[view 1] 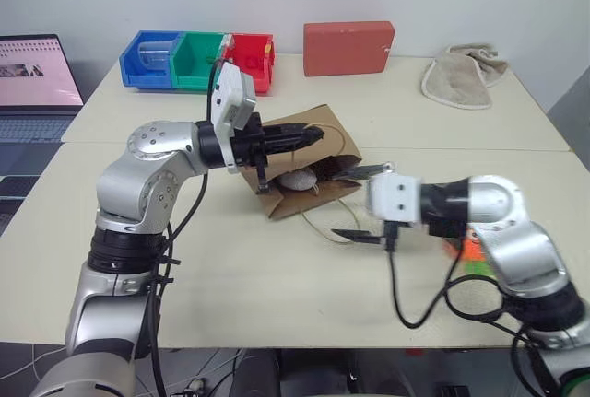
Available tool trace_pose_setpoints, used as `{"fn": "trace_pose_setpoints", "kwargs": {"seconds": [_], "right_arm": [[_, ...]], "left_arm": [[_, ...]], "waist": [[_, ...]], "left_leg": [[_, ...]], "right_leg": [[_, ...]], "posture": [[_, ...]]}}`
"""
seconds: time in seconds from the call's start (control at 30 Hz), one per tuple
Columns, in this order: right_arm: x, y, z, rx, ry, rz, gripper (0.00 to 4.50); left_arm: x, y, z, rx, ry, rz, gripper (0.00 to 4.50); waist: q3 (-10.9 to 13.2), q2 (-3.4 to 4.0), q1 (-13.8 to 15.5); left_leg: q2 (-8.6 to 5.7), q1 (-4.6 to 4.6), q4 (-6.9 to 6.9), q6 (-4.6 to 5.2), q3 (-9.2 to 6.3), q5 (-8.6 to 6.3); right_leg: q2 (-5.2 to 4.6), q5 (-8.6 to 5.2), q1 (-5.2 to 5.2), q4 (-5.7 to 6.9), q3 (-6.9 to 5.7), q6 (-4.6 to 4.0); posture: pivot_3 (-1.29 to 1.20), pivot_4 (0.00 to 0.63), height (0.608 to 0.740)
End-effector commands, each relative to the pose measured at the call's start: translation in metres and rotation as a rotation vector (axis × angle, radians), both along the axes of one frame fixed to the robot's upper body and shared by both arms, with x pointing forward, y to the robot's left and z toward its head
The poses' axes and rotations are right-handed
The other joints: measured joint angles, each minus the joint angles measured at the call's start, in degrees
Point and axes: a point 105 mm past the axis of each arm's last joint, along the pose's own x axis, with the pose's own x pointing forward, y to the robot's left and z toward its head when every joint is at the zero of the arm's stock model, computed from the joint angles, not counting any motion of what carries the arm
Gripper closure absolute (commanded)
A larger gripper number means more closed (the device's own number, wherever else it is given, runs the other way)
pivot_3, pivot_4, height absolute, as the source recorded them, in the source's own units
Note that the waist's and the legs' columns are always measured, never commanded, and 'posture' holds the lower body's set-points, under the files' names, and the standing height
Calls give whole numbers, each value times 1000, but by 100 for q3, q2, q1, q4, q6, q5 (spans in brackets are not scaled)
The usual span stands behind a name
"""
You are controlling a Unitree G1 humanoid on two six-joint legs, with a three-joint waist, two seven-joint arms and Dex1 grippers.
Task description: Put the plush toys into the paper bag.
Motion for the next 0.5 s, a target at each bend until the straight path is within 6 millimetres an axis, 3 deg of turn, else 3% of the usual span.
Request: {"fn": "trace_pose_setpoints", "kwargs": {"seconds": [0.03, 0.1, 0.23, 0.4, 0.5], "right_arm": [[3, -46, 4, -47, 25, -163, 46], [6, -81, -5, -139, 40, -277, 46], [-1, -124, -21, -219, 127, -405, 46], [-13, -157, -45, -293, 222, -527, 46], [-14, -162, -56, -293, 251, -555, 46]], "left_arm": [[-9, -3, 6, -2, -51, -26, 4500], [-11, -3, 3, 8, -48, -28, 4500], [-13, -3, 1, 17, -50, -34, 4500], [-14, -3, 0, 16, -49, -32, 4500], [-15, -3, -1, 18, -47, -31, 4500]], "waist": [[0, 0, 35], [-1, -1, 54], [-1, 0, 38], [-1, 0, 41], [-1, 0, 33]], "left_leg": [[-1, 0, 0, 0, 2, 0], [-1, 1, 0, 0, 3, 0], [0, 3, 2, 1, 12, 0], [0, 5, 5, 1, 17, 0], [-1, 3, 8, 0, 21, 0]], "right_leg": [[0, 0, 0, -1, 1, 0], [-1, -1, 0, -2, 2, -2], [-1, -8, -2, 0, 8, -13], [0, -6, 0, 0, 13, -9], [-1, -6, 0, -3, 20, -9]], "posture": [[0, 150, 740], [0, 150, 740], [0, 150, 740], [0, 150, 740], [0, 150, 740]]}}
